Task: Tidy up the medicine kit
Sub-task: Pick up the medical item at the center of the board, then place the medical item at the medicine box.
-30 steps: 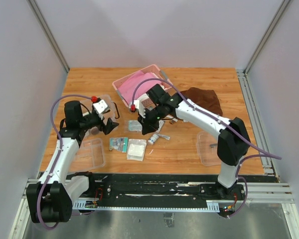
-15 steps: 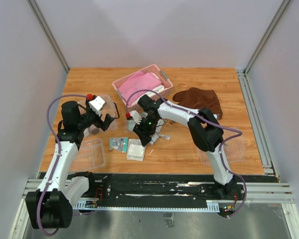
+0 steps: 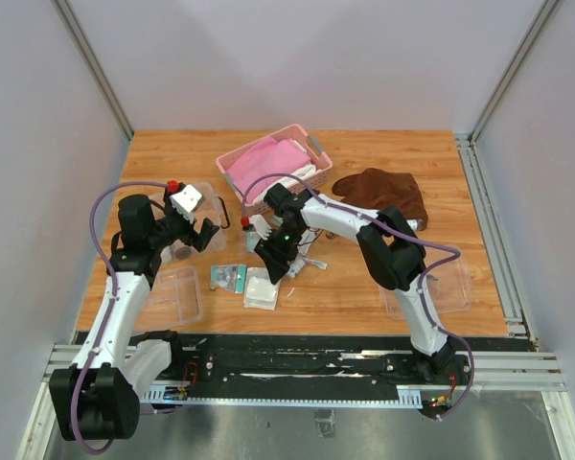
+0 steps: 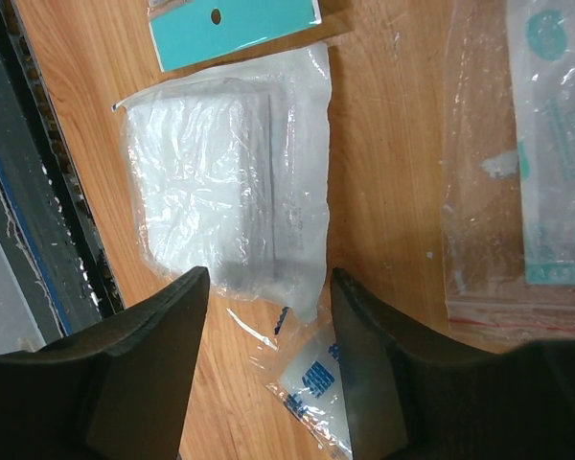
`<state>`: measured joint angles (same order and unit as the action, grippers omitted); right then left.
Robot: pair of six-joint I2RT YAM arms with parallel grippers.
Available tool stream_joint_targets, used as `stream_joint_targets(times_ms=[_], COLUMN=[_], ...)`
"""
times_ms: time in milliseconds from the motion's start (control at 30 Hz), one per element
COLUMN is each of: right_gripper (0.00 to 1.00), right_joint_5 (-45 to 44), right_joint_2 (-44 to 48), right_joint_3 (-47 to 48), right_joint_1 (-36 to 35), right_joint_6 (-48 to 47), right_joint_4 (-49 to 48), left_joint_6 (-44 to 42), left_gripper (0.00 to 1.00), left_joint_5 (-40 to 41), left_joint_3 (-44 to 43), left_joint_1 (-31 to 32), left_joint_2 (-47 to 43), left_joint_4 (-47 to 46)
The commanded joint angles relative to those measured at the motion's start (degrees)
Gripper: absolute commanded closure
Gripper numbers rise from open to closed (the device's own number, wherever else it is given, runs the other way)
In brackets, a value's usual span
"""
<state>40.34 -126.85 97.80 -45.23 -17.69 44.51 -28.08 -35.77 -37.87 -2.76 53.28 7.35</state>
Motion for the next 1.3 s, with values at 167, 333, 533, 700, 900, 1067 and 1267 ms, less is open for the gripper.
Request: stream_joint_targets(times_ms=[167,333,533,700,900,1067,1267], right_gripper=[0.68,0.94,1.0,0.99,0.99,0.99,0.99], right_joint_5=[4.4,7.5,10.8,11.1,10.5,11.6,13.5], right_joint_2=[-2.1,-0.3,4.1,9.3,17.0,21.8,24.6], right_joint_3=[2.8,3.6,3.8,3.6,2.9,2.7,1.5], right_joint_1=[1.4,3.1,4.7,4.9,4.8,4.8,4.8], right_joint_6=[1.0,0.8,-2.0,-9.5,-15.9,-17.3,-18.5], right_joint_4=[2.2,2.3,3.4,6.7,8.7,8.7,9.0], left_joint_6=[-0.3,-0.2,-0.8,-4.2,-6.0,-5.3,-5.9], left_gripper=[0.1,0.1,0.09,0.08,0.1,0.12,0.12], left_joint_5=[0.4,0.8,-0.8,-12.2,-25.4,-25.8,-27.9], left_joint_3=[0.6,0.7,0.8,0.7,-4.6,-8.0,-10.6], left_joint_1=[0.2,0.2,0.2,0.2,1.5,6.0,9.5], left_joint_2=[-1.1,-1.2,-1.0,0.0,4.3,7.5,8.8], left_joint_4=[-1.2,-1.6,-1.4,2.0,10.1,11.5,11.4])
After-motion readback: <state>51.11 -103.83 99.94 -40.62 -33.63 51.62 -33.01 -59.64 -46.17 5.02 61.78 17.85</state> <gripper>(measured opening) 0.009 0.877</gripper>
